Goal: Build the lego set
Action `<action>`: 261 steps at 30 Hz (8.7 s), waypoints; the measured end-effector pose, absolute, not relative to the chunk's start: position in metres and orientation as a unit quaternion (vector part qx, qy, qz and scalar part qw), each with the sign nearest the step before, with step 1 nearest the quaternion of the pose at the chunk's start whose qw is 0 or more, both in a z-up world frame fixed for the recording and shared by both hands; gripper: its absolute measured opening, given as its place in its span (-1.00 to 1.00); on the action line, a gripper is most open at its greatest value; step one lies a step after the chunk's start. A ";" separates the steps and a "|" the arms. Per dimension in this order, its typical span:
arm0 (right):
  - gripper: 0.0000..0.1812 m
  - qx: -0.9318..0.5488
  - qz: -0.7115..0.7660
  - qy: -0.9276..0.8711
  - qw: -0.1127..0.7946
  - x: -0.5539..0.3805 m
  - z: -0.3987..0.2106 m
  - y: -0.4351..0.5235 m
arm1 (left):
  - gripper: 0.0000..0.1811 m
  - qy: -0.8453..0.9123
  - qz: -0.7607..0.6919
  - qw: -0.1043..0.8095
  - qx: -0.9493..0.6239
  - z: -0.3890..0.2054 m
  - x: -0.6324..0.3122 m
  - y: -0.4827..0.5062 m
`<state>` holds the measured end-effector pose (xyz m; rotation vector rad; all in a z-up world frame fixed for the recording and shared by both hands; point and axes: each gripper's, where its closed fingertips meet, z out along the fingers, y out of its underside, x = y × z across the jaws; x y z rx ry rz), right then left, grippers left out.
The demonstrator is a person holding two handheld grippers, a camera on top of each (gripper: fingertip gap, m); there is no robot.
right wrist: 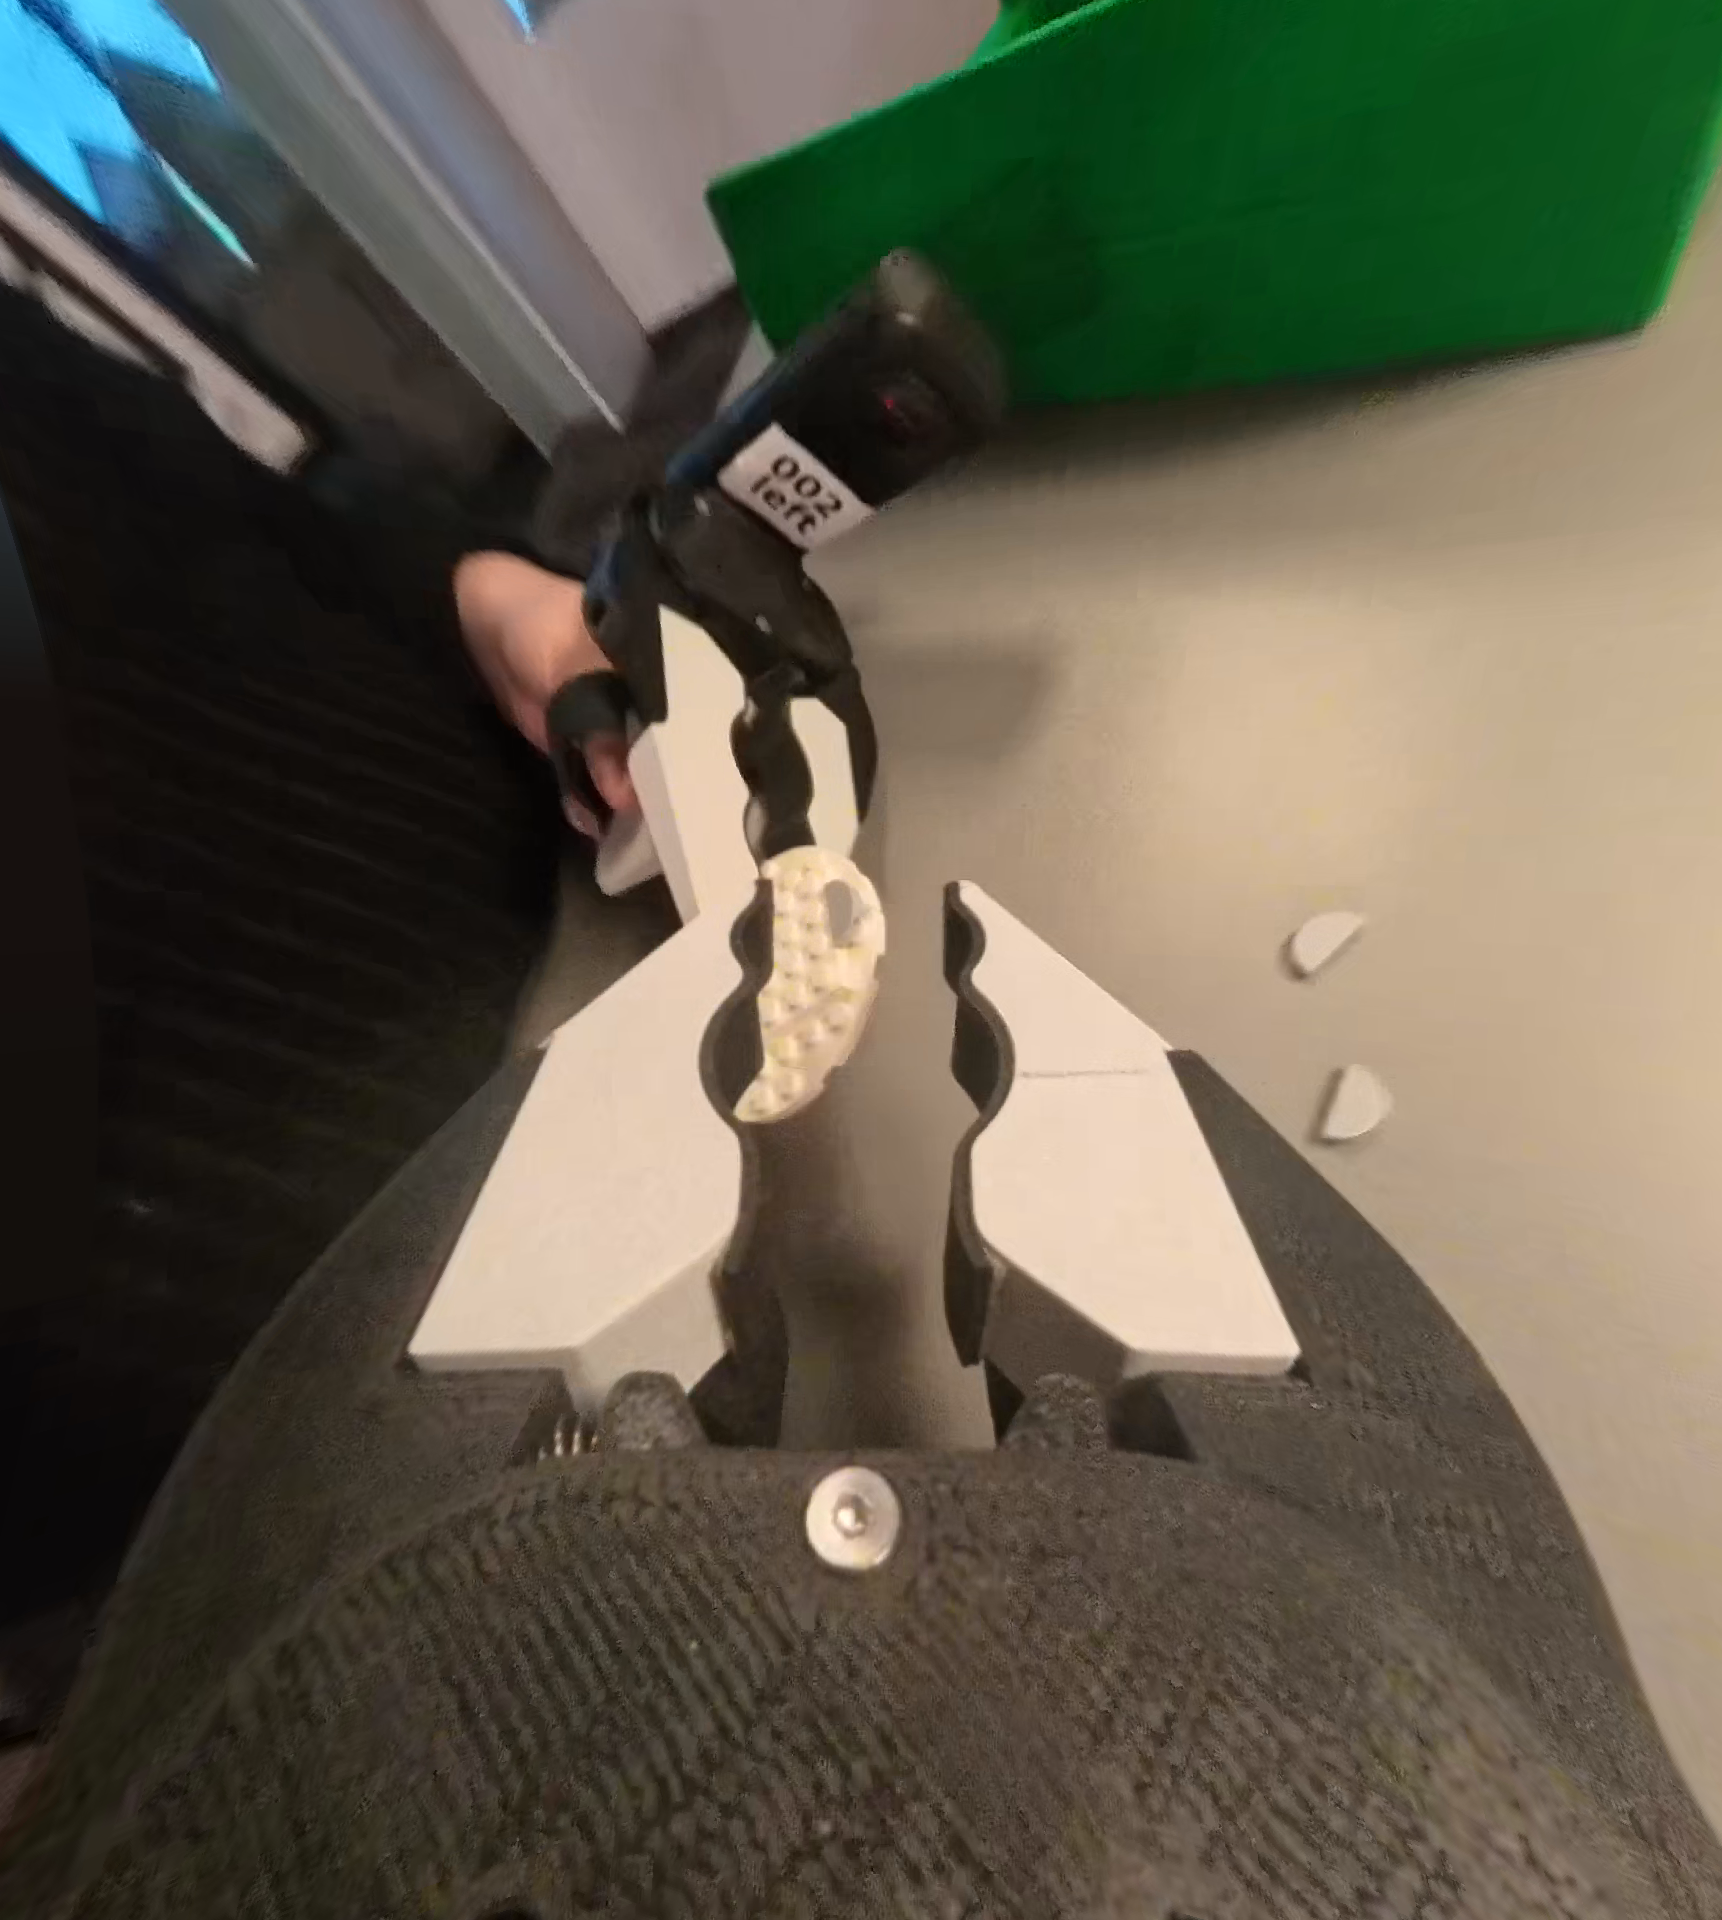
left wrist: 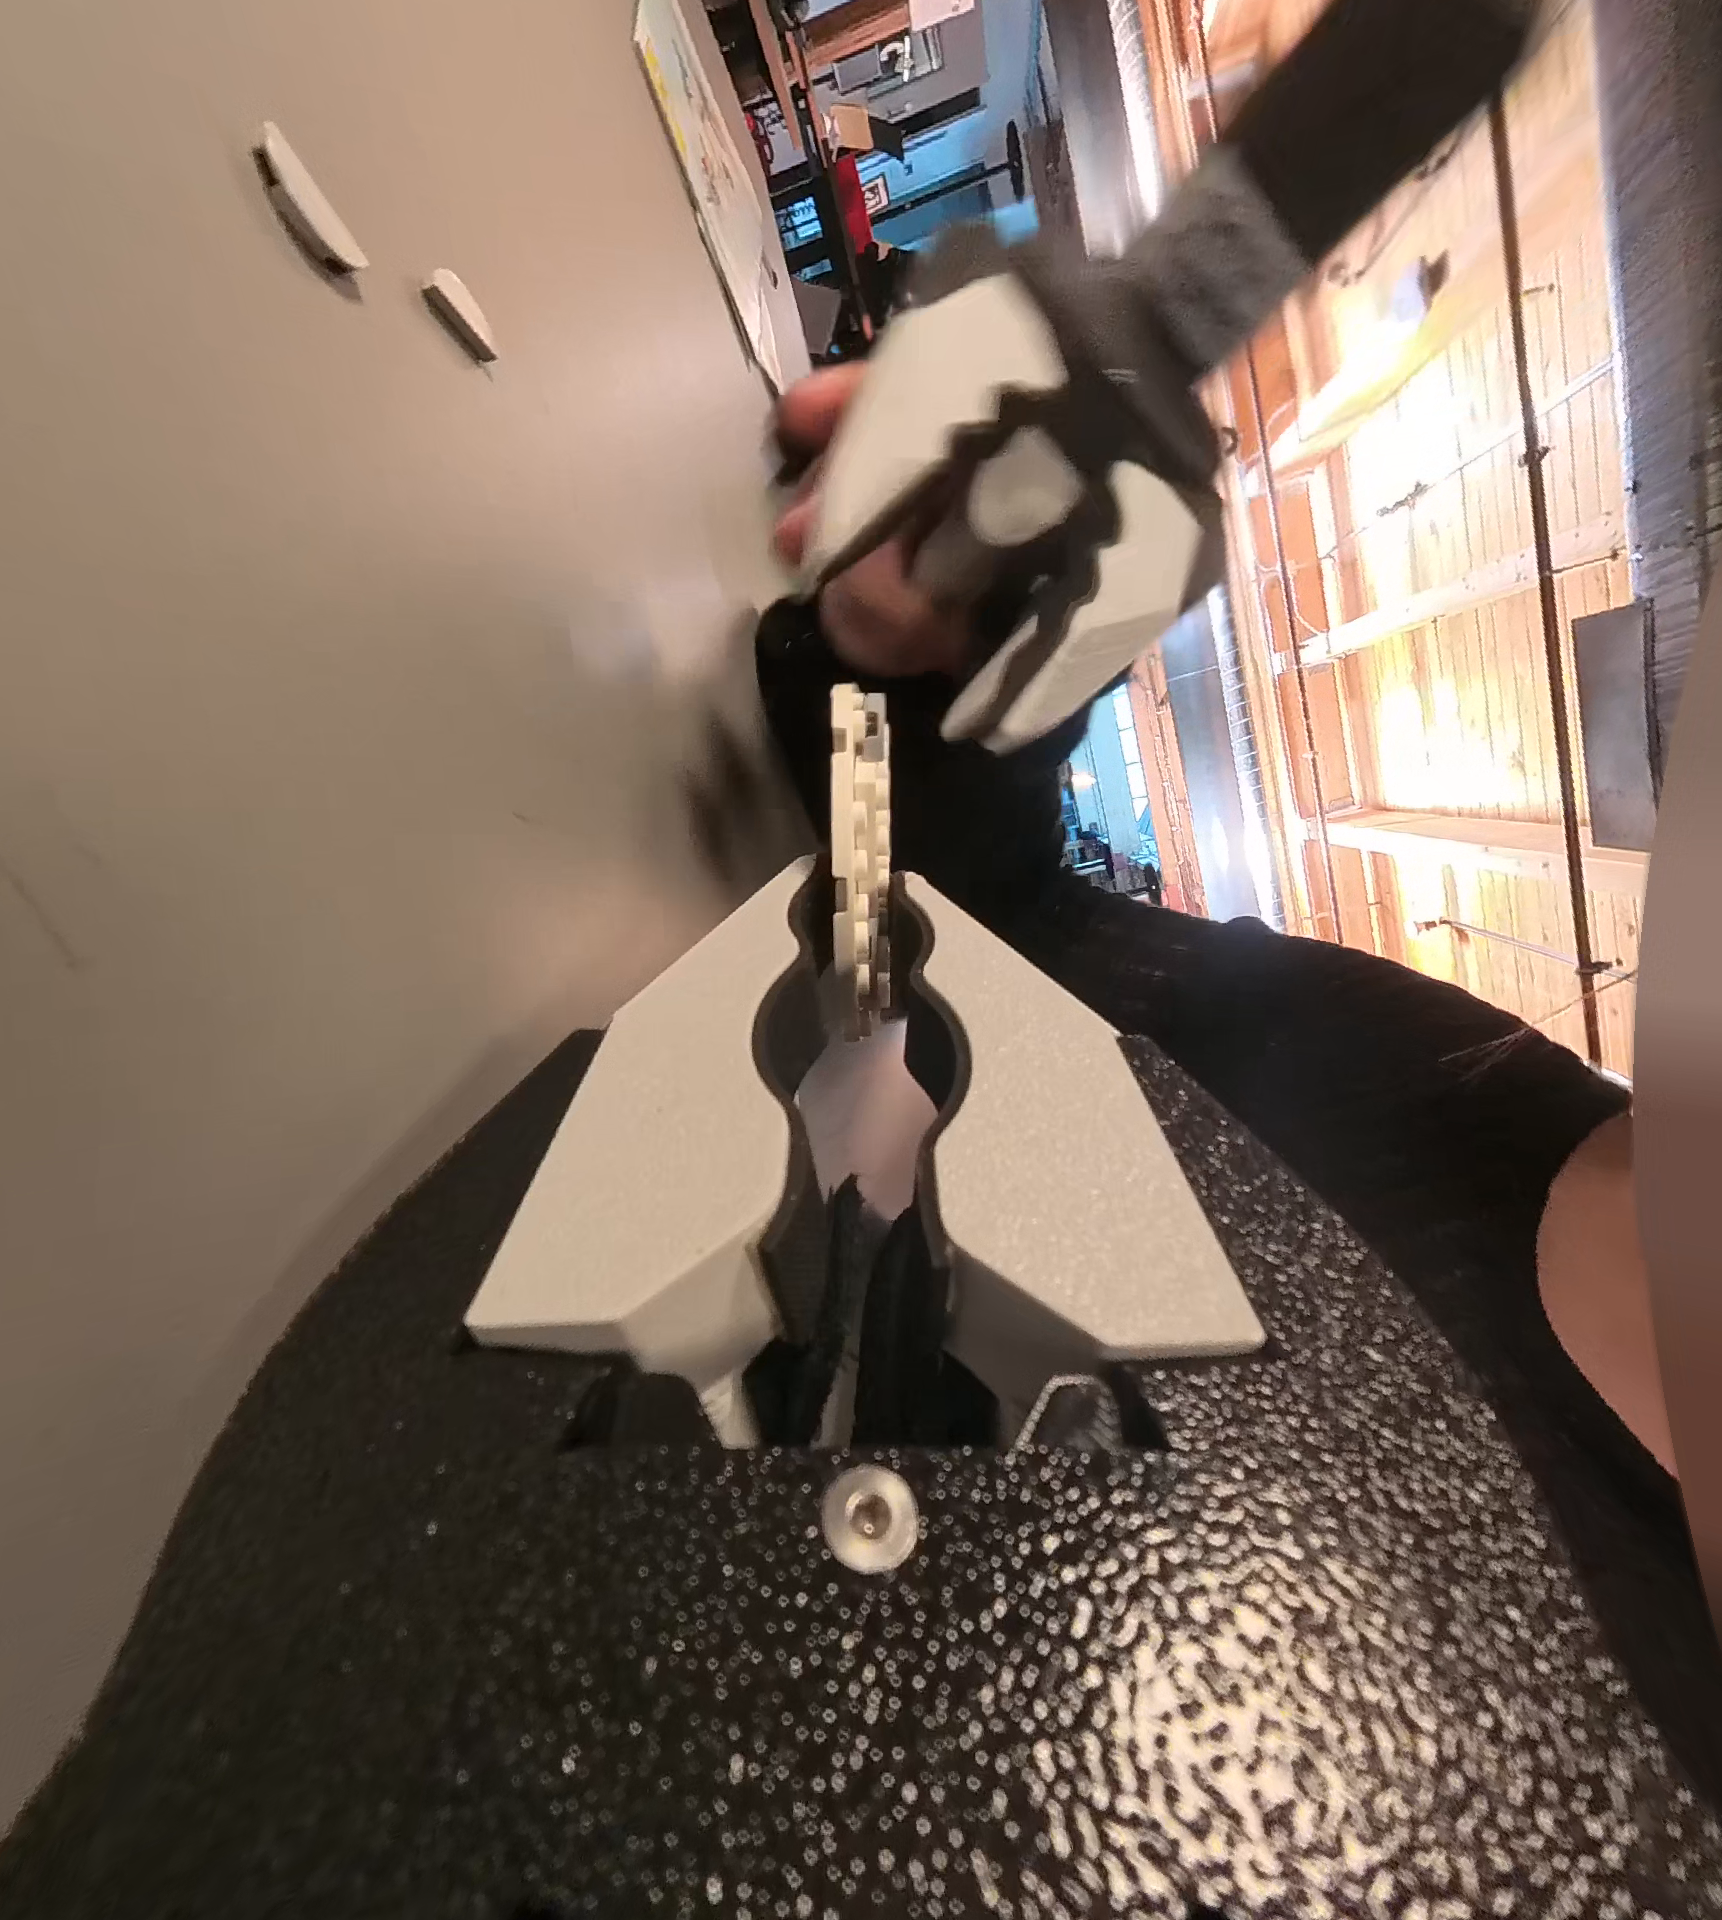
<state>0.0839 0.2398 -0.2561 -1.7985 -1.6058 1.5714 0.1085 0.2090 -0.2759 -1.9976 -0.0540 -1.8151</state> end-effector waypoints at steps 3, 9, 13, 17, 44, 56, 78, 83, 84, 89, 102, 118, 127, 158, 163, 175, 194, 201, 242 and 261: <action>-0.59 -0.637 0.613 -0.462 0.069 0.084 -0.255 0.237 | -0.93 -0.017 -0.657 0.223 -0.720 -0.275 0.108 0.209; -0.68 -0.646 0.648 -0.402 0.015 0.081 -0.262 0.227 | -0.93 -0.011 -0.653 0.225 -0.723 -0.275 0.109 0.208; -0.75 -0.641 0.662 -0.388 0.002 0.078 -0.260 0.225 | -0.93 -0.009 -0.651 0.225 -0.724 -0.276 0.109 0.208; -0.81 -0.642 0.668 -0.376 -0.007 0.078 -0.261 0.226 | -0.93 -0.007 -0.650 0.226 -0.726 -0.276 0.110 0.208; -0.95 -0.610 0.662 -0.421 0.116 0.084 -0.249 0.217 | -0.93 0.064 -0.628 0.276 -0.725 -0.268 0.115 0.196; -0.77 -0.598 0.667 -0.428 0.123 0.083 -0.249 0.213 | -0.94 0.071 -0.640 0.278 -0.713 -0.263 0.115 0.194; -0.45 -0.608 0.665 -0.398 0.174 0.084 -0.246 0.230 | -0.94 0.023 -0.667 0.297 -0.683 -0.253 0.104 0.205; -0.62 -0.624 0.682 -0.343 0.168 0.085 -0.245 0.231 | -0.94 -0.037 -0.693 0.349 -0.630 -0.237 0.082 0.220; -0.68 -0.620 0.692 -0.332 0.164 0.085 -0.243 0.228 | -0.93 -0.036 -0.688 0.358 -0.630 -0.236 0.082 0.220; -0.97 -0.603 0.709 -0.322 0.170 0.084 -0.232 0.221 | -0.93 -0.034 -0.677 0.387 -0.625 -0.232 0.078 0.219; -0.97 -0.600 0.728 -0.272 0.186 0.061 -0.212 0.224 | -0.93 -0.081 -0.667 0.455 -0.584 -0.220 0.062 0.213; -0.93 -0.601 0.742 -0.275 0.112 0.062 -0.220 0.211 | -0.55 -0.110 -0.614 0.504 -0.597 -0.221 0.044 0.217; -0.91 -0.637 0.707 -0.292 0.099 0.069 -0.242 0.215 | -0.93 -0.059 -0.593 0.432 -0.677 -0.244 0.064 0.212; -0.81 -0.548 0.226 -0.436 0.677 0.104 -0.219 0.367 | -0.94 -0.151 -0.571 0.419 -0.690 -0.264 0.043 0.226; -0.82 -0.603 0.278 -0.475 0.577 0.109 -0.236 0.362 | -0.94 -0.146 -0.563 0.425 -0.694 -0.264 0.043 0.225; -0.73 -0.667 0.360 -0.577 0.303 0.122 -0.300 0.322 | -0.94 -0.146 -0.564 0.422 -0.694 -0.264 0.043 0.226; -0.84 -0.685 0.305 -0.593 0.293 0.102 -0.320 0.320 | -0.94 -0.147 -0.563 0.422 -0.695 -0.265 0.043 0.226; -0.93 -0.675 0.287 -0.607 0.306 0.100 -0.320 0.320 | -0.94 -0.162 -0.578 0.415 -0.684 -0.264 0.041 0.226; -0.91 -0.482 0.304 -0.754 0.326 0.018 -0.249 0.232 | -0.94 -0.191 -0.615 0.409 -0.646 -0.258 0.037 0.224; -0.79 -0.482 0.309 -0.758 0.313 0.023 -0.248 0.228 | -0.94 -0.195 -0.619 0.411 -0.640 -0.257 0.035 0.224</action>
